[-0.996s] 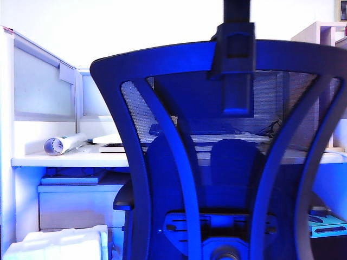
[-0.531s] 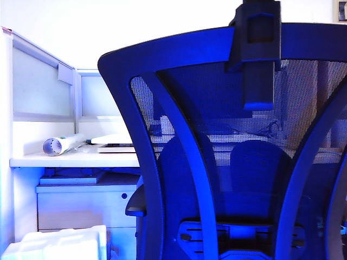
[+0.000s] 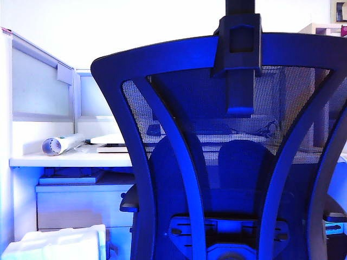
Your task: Pull out the black chair under the table.
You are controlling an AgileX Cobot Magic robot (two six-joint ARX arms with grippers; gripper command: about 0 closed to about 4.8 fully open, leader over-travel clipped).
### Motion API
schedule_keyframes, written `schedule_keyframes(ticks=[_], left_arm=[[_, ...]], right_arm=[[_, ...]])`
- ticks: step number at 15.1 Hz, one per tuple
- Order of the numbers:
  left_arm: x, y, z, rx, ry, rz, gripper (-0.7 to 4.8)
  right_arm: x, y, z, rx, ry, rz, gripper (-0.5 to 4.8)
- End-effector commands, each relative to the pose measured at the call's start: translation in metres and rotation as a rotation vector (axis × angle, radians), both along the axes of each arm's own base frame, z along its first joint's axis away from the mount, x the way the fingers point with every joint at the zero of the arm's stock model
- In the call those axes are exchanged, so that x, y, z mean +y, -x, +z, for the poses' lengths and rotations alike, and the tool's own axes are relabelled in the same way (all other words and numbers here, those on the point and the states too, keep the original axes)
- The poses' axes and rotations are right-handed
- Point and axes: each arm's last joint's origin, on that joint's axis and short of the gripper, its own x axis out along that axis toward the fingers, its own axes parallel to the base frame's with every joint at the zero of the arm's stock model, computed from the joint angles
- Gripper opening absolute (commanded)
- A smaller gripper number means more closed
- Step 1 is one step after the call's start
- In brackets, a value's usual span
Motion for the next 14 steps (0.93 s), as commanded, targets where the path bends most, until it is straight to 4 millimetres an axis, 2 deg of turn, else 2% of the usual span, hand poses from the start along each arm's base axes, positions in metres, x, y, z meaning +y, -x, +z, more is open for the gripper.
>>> schedule_keyframes(ticks=[1,2,3,5,7,9,11,12,13,14], left_arm=[[0.001,0.0,0.001,-0.013,0.004,0.02,-0.05],[0.001,0.0,0.001,-0.013,0.005,0.02,-0.05],[0.001,0.0,0.001,-0.013,0.005,0.021,-0.05],[0.001,0.0,0.001,-0.013,0.005,0.02,-0.05],[0.001,0.0,0.002,-0.016,0.005,0.02,-0.05],[0.001,0.001,0.003,-0.035,0.006,0.02,-0.05],[0.001,0.001,0.004,-0.038,0.006,0.02,-0.05],[0.001,0.001,0.004,-0.038,0.006,0.02,-0.05],[0.001,0.001,0.003,-0.038,0.006,0.02,-0.05],[0.001,0.001,0.004,-0.038,0.006,0.02,-0.04]], right_arm=[[-0.023,0.047,0.012,-0.004,0.005,-0.059,4.24],[-0.028,0.058,0.013,-0.017,0.01,-0.089,3.67],[-0.034,0.069,0.014,-0.04,0.022,-0.119,2.68],[-0.046,0.088,0.003,-0.116,0.058,-0.196,0.04],[-0.053,0.097,-0.018,-0.16,0.061,-0.282,-0.06],[-0.058,0.101,-0.051,-0.228,0.036,-0.404,-0.06],[-0.057,0.094,-0.088,-0.216,0.066,-0.468,-0.06],[-0.056,0.09,-0.099,-0.199,0.109,-0.464,-0.06],[-0.062,0.082,-0.117,-0.175,0.208,-0.494,-0.06],[-0.065,0.081,-0.117,-0.172,0.203,-0.497,-0.06]])
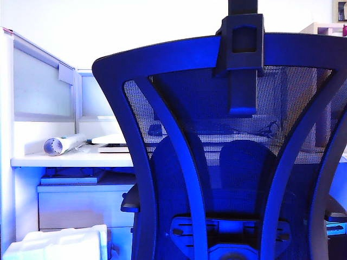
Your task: Pull out the black chair under the table.
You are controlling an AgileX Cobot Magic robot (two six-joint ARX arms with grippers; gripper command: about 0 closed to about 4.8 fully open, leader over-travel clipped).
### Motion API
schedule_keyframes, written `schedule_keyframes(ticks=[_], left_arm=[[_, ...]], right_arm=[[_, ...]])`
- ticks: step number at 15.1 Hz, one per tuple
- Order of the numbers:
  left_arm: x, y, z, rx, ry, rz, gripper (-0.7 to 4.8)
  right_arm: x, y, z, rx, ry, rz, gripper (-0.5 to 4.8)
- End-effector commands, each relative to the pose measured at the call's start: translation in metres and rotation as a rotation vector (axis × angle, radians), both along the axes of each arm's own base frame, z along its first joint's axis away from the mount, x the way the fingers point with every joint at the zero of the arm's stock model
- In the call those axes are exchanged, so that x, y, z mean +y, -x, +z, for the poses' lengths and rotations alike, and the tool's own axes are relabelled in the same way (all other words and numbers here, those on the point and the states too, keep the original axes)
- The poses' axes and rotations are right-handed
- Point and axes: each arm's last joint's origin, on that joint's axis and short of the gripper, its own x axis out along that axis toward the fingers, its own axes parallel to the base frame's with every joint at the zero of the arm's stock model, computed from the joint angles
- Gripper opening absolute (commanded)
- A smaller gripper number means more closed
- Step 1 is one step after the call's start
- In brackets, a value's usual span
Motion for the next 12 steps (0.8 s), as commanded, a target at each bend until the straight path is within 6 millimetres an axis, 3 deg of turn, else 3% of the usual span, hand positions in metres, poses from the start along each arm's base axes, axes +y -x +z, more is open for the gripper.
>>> schedule_keyframes(ticks=[1,3,6,10,12], left_arm=[[0.0,0.001,0.002,-0.018,-0.002,0.003,-0.05],[0.0,0.001,0.001,-0.017,-0.002,0.003,-0.05],[0.004,-0.005,-0.004,-0.003,-0.023,0.208,-0.05],[0.008,-0.01,-0.016,0.086,-0.083,0.365,-0.05],[0.012,-0.013,-0.027,0.189,-0.121,0.512,-0.05]], right_arm=[[-0.01,-0.002,0.001,-0.011,-0.005,-0.001,-0.05],[-0.018,-0.003,0.0,0.001,-0.034,0.029,-0.06],[-0.025,0.01,-0.034,-0.068,-0.106,-0.058,-0.06],[-0.027,0.013,-0.042,-0.101,-0.138,-0.126,-0.06],[-0.028,0.008,-0.055,-0.071,-0.146,-0.147,-0.06]])
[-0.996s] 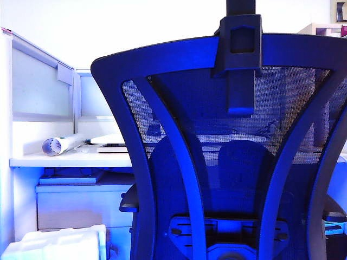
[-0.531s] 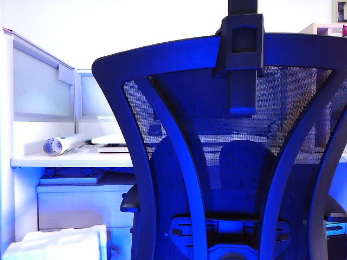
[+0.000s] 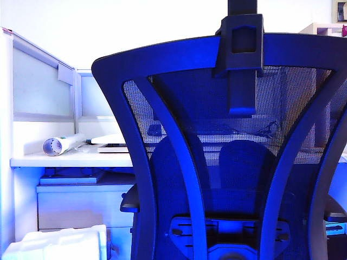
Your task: Pull out the black chair under the table.
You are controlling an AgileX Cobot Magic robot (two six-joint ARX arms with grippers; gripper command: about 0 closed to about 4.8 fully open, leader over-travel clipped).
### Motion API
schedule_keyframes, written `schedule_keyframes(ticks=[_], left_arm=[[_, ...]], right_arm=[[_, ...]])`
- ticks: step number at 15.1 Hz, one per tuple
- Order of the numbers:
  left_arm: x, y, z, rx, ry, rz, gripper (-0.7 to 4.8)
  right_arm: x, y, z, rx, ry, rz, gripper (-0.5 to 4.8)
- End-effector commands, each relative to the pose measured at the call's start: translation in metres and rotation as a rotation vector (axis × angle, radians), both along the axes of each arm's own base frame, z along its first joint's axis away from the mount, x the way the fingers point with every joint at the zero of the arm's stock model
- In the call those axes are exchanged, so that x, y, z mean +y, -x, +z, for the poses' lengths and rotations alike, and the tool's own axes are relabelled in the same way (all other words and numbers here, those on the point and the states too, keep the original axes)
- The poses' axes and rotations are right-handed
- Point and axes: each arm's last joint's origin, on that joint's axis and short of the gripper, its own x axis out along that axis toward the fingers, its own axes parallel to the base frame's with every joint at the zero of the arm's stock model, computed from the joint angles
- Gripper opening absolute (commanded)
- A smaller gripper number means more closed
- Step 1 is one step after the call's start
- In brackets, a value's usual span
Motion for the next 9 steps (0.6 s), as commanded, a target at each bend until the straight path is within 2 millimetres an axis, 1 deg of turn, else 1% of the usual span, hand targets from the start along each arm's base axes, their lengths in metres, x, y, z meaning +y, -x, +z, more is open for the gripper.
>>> schedule_keyframes(ticks=[1,3,5,6,8,9], left_arm=[[0.005,-0.003,-0.012,0.115,-0.032,0.199,-0.05],[0.008,-0.004,-0.017,0.164,-0.035,0.298,-0.05],[0.01,-0.003,-0.034,0.33,-0.079,0.371,-0.05],[0.011,-0.003,-0.036,0.352,-0.084,0.38,-0.05],[0.012,-0.003,-0.037,0.362,-0.086,0.42,-0.05],[0.012,-0.003,-0.037,0.362,-0.085,0.417,-0.04]], right_arm=[[-0.001,-0.007,-0.017,0.033,-0.018,-0.025,-0.06],[-0.001,-0.011,-0.031,0.062,-0.018,-0.024,-0.06],[-0.001,-0.015,-0.055,0.135,-0.011,-0.02,-0.06],[-0.001,-0.016,-0.062,0.155,-0.012,-0.02,-0.06],[-0.002,-0.019,-0.084,0.22,-0.015,-0.021,-0.06],[-0.002,-0.018,-0.088,0.245,-0.014,-0.023,-0.05]])
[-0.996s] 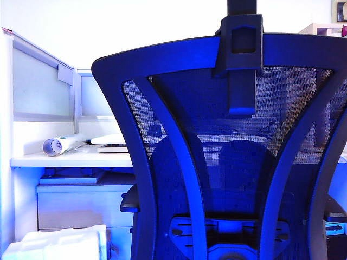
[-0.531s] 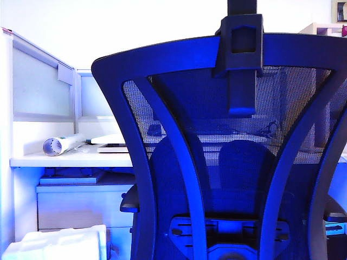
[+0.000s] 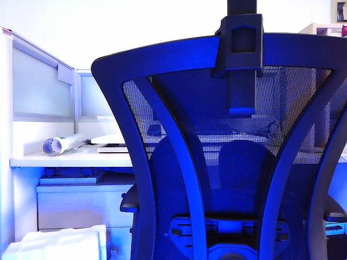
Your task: Pull out the black chair under the table.
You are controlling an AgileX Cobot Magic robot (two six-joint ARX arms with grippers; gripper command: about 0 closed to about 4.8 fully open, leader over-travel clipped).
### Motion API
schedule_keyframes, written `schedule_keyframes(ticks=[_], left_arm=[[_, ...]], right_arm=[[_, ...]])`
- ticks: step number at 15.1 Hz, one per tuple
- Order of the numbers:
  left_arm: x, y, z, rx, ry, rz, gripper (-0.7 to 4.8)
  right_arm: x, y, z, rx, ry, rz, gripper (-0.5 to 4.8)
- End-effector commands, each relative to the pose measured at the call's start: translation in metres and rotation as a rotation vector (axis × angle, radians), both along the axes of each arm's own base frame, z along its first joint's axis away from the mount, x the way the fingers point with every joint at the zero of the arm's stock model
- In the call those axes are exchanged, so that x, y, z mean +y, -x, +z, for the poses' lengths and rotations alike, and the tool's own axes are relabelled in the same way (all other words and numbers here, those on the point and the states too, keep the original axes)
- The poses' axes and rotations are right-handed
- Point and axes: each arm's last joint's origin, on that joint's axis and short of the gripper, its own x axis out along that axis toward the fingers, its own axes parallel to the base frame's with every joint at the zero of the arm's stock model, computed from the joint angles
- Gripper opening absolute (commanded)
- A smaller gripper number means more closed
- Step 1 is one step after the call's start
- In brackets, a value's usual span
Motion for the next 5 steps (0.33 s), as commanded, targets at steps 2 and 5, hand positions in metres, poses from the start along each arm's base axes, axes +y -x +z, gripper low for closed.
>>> schedule_keyframes(ticks=[2,5], left_arm=[[0.0003,0.0002,-0.0027,0.023,-0.004,0.008,-0.04],[0.0003,0.0002,-0.0027,0.023,-0.004,0.008,-0.04]], right_arm=[[-0.0001,-0.0005,-0.0057,0.02,0.006,0.0,-0.06],[0.0,-0.0005,-0.0053,0.019,0.005,0.003,-0.05]])
